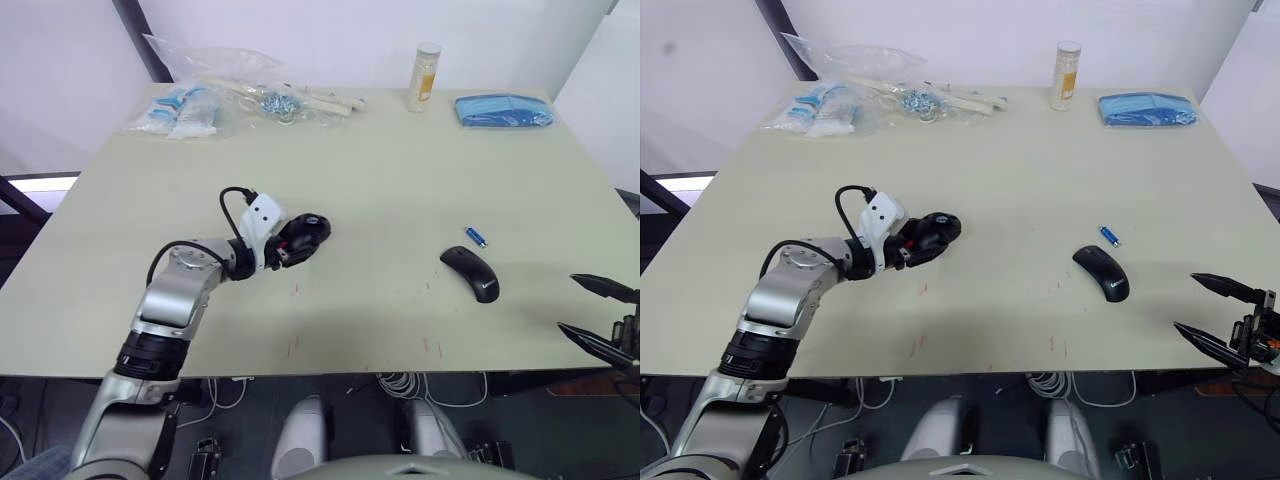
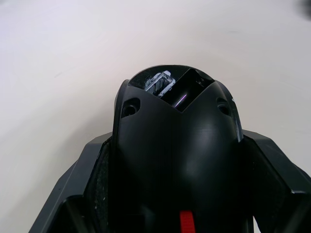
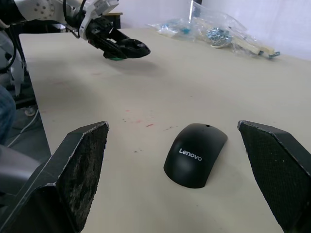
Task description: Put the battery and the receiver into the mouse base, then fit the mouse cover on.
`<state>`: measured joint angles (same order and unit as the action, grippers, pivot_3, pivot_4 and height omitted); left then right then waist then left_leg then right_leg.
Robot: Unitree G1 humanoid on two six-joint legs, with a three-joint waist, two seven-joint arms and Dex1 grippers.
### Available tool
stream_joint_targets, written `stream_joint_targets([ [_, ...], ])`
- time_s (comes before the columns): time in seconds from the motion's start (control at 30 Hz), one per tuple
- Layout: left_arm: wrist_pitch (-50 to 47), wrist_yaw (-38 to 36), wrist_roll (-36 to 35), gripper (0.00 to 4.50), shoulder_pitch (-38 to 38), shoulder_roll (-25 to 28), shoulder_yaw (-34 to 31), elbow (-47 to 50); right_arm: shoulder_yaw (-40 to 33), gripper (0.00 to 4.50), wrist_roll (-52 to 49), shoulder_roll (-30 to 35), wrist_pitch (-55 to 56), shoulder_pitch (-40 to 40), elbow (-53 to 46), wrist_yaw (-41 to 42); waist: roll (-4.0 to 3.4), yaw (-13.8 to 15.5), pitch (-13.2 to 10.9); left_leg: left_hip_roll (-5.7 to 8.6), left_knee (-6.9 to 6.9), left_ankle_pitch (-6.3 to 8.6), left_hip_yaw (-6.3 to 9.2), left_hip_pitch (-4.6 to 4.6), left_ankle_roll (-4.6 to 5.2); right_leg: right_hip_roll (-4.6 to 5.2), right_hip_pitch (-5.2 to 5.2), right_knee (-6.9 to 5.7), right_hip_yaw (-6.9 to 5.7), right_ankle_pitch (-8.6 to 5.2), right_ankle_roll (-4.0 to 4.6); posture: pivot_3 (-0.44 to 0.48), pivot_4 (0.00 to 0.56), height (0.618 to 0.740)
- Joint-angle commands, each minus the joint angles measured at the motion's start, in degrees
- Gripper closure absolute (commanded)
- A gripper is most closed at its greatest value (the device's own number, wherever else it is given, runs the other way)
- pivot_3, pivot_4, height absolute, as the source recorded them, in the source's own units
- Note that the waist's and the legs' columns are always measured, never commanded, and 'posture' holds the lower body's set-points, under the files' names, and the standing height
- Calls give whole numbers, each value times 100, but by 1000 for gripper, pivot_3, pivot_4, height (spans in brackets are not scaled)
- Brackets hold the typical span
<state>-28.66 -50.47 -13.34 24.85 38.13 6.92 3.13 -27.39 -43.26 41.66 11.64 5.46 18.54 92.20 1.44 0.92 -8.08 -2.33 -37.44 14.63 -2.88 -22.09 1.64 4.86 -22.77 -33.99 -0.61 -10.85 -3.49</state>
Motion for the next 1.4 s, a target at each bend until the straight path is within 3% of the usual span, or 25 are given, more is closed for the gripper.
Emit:
stream_joint_targets([
  [0.03, 300, -869, -146, 1510, 201, 213, 273, 304, -6, 0, -124, 95, 55, 63, -183, 30, -1, -1, -1, 0, 0, 0, 1, 0, 0, 1, 0, 0, 0, 0, 0, 0, 150, 740],
  [0.23, 126, -1591, -137, 1510, 338, 220, 886, 620, 59, 0, -200, 152, 47, 170, -294, 30, -4, -5, -3, 0, 0, 0, 2, -1, 1, 0, 0, 0, 0, -10, -17, 0, 150, 740],
  [0.4, 144, -1691, 159, 1510, 435, 8, 1487, 579, 356, 0, -370, 433, 201, 376, -423, 30, -5, -1, -5, 0, 0, 0, 2, 0, 1, -2, 1, 0, 0, -12, -20, 0, 150, 740],
  [0.83, 322, -1736, 719, 1510, 388, -268, 2016, 44, 964, 0, -731, 872, 525, 347, -371, 30, -4, 10, -8, -1, -2, 0, 13, 1, 2, -4, 1, 0, 2, -13, -21, 0, 150, 740],
  [1.07, 566, -1744, 978, 1510, 345, -302, 2121, -194, 767, 0, -593, 712, 440, 253, -202, 30, -6, 14, -6, 0, -2, 0, 15, 4, 3, 0, 4, 0, 4, -12, -19, 0, 150, 740],
  [1.3, 593, -1764, 1064, 1510, 309, -388, 2134, -280, 428, 0, 48, 360, 307, -261, 21, -1092, -25, 31, 6, 3, -8, 0, 17, 12, 3, 6, 6, -3, 8, -12, -22, 0, 150, 740],
  [1.4, 549, -1786, 1126, 1510, 295, -381, 2163, -281, 683, 0, 698, 366, -185, -489, -64, -2086, -27, 25, 8, 4, -7, 0, 15, 11, 3, 4, 6, -4, 6, -12, -21, 0, 150, 740],
])
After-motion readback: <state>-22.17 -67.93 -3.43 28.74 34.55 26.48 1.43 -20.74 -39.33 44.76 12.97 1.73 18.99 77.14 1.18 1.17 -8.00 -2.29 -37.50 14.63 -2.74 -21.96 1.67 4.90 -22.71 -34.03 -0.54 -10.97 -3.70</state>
